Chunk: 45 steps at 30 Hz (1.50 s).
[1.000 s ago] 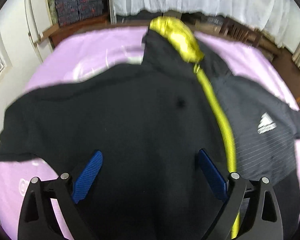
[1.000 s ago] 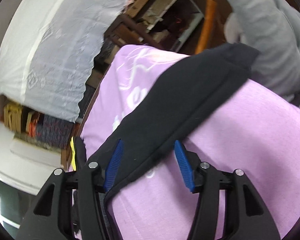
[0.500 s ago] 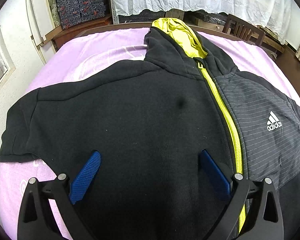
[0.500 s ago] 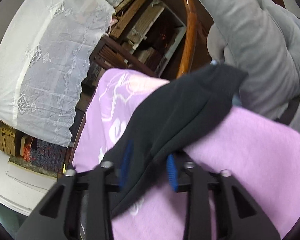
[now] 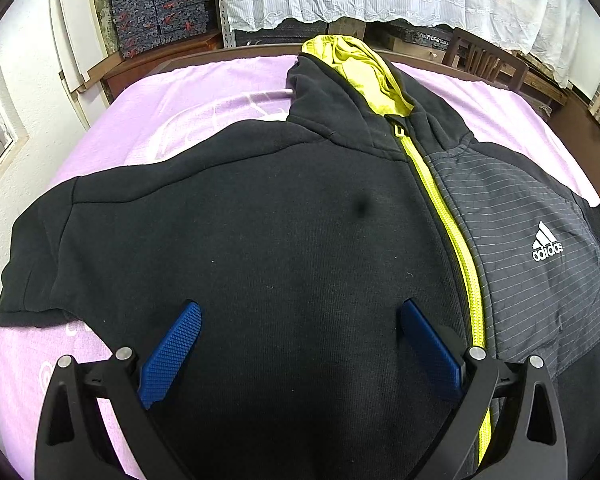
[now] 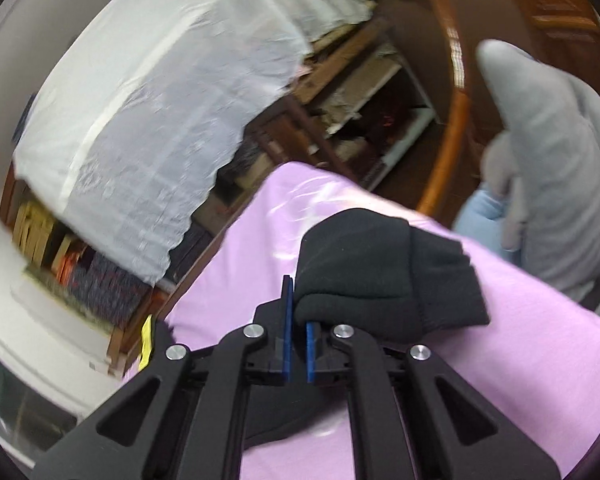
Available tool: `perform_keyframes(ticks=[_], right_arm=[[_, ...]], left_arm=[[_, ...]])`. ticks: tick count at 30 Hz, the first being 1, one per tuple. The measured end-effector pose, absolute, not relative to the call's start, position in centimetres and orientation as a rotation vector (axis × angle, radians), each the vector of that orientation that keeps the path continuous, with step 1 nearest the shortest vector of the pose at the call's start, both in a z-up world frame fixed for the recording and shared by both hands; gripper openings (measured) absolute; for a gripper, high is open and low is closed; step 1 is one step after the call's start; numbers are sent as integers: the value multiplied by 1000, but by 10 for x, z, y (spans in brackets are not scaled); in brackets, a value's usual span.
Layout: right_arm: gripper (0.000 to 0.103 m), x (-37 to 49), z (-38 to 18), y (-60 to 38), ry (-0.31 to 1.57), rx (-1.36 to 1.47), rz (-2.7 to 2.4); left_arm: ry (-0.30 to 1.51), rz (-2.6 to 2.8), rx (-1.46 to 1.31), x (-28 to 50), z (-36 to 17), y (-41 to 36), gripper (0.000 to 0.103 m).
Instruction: Fold large clothes
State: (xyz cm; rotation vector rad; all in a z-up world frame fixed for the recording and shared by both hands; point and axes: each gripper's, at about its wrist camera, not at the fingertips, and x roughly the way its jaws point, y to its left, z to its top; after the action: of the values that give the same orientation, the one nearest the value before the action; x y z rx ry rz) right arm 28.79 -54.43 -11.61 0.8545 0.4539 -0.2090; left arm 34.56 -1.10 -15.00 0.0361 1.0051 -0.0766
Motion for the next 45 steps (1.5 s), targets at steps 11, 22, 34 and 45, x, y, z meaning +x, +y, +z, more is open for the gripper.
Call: perform_keyframes(ticks=[11, 22, 34, 45], right_arm=[[5, 332, -72, -441, 530, 690, -47], [5, 355, -61, -335, 627, 536, 101], [17, 376, -129, -220, 987, 162, 268], [54, 312, -70, -298, 834, 323, 350]], left_arm=[[1006, -75, 35, 345, -150, -11, 100], [1008, -76, 35, 346, -150, -11, 100], [1009, -79, 37, 345, -152, -12, 100], [965, -67, 63, 335, -140, -17, 100]])
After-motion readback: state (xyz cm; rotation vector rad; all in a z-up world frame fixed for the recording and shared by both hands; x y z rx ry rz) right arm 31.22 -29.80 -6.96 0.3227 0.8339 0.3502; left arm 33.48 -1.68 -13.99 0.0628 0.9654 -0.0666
